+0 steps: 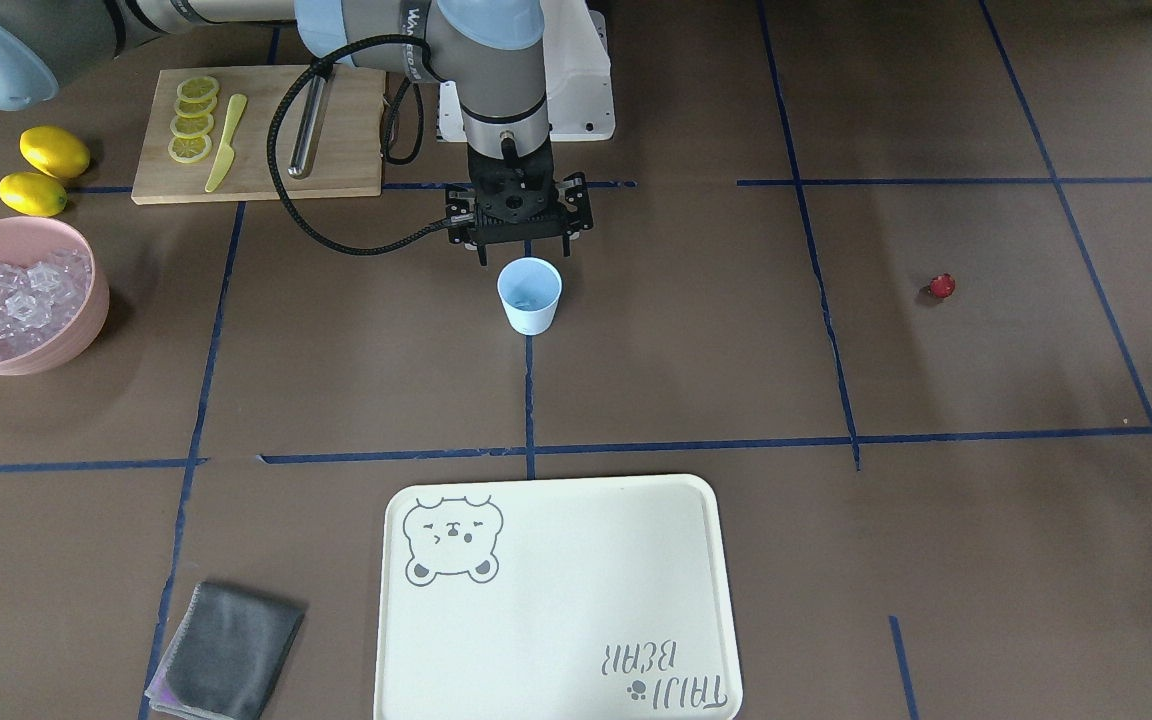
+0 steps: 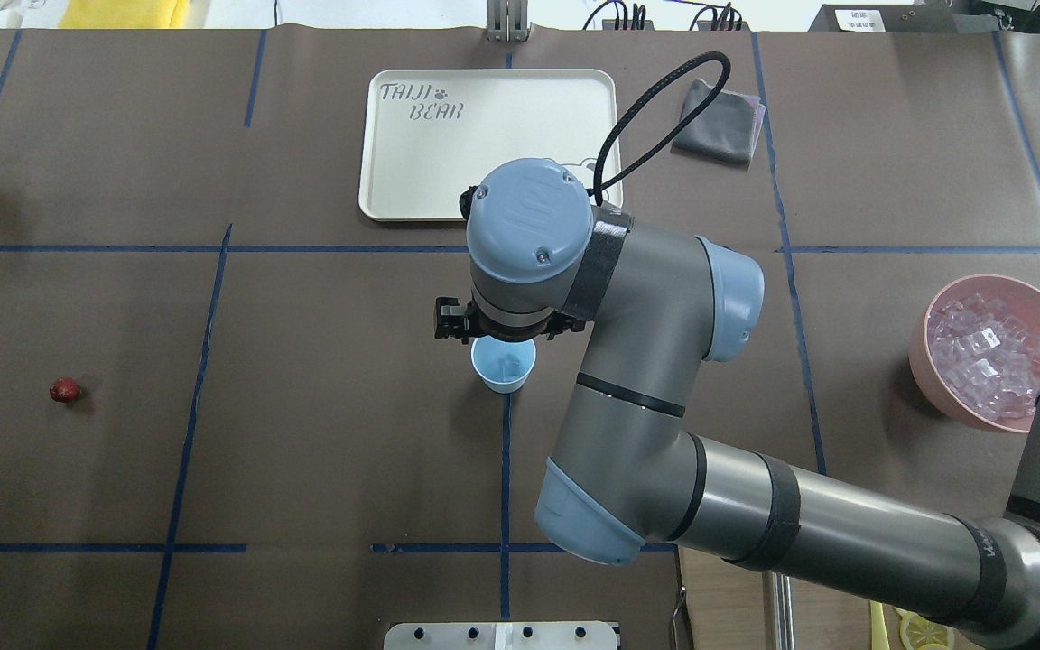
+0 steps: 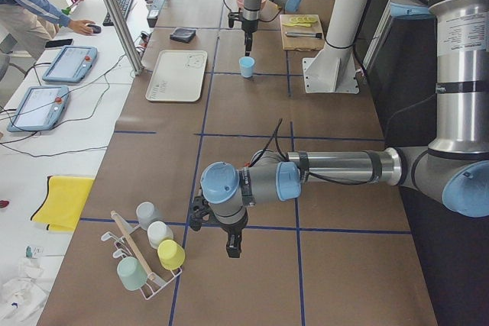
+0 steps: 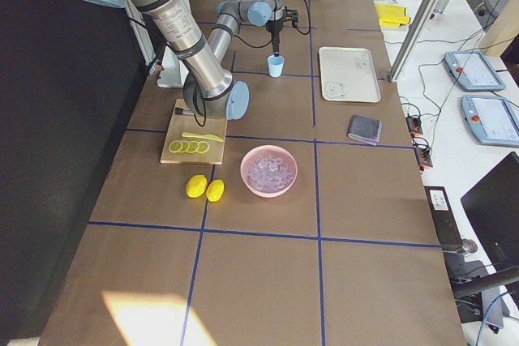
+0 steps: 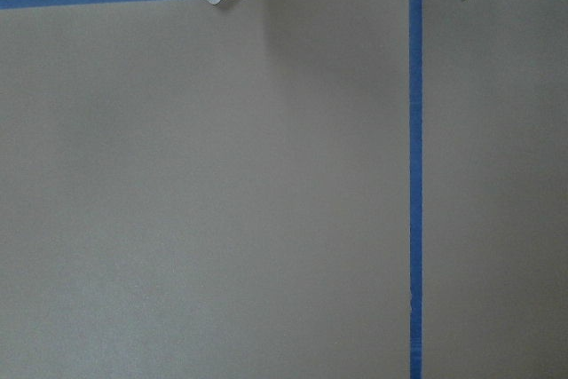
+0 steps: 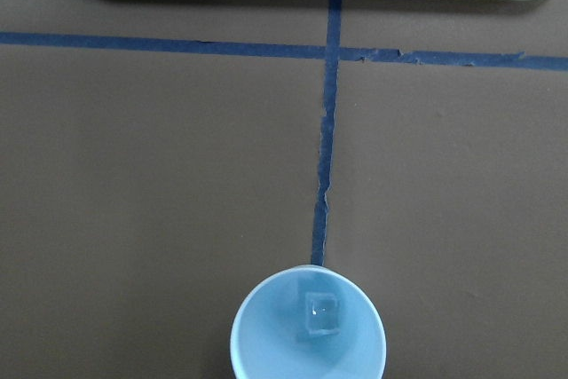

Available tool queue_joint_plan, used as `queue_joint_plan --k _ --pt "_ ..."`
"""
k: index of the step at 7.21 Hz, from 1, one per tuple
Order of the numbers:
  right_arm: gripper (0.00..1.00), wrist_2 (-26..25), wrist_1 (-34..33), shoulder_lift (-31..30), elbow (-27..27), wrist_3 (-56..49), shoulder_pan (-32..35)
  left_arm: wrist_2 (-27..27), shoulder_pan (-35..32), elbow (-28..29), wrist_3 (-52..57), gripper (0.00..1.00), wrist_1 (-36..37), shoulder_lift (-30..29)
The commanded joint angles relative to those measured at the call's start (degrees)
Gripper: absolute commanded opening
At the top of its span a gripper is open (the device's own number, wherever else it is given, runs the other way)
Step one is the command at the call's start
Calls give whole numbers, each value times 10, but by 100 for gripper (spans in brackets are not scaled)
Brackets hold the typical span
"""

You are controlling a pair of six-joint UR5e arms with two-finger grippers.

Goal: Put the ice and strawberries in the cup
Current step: 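Open the right gripper to drop the ice cube into the cup, then move the right gripper back over the ice bowl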

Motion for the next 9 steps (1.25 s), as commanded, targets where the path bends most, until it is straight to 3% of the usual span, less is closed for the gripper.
queue_joint_plan --k 1,3,4,6,8,9 --pt "100 66 -5 -42 43 -40 61 0 0 0 0 100 -2 0" --pt "100 162 -5 -155 129 -172 163 0 0 0 0 100 -2 0" --pt "100 197 -5 -197 146 -239 217 -1 0 0 0 100 -2 0" --pt "100 223 -3 -308 177 -410 291 0 0 0 0 100 -2 0" --pt "100 253 1 -412 176 -609 385 -1 0 0 0 100 -2 0" --pt "100 257 3 -453 176 -654 401 -1 0 -1 0 100 -2 0"
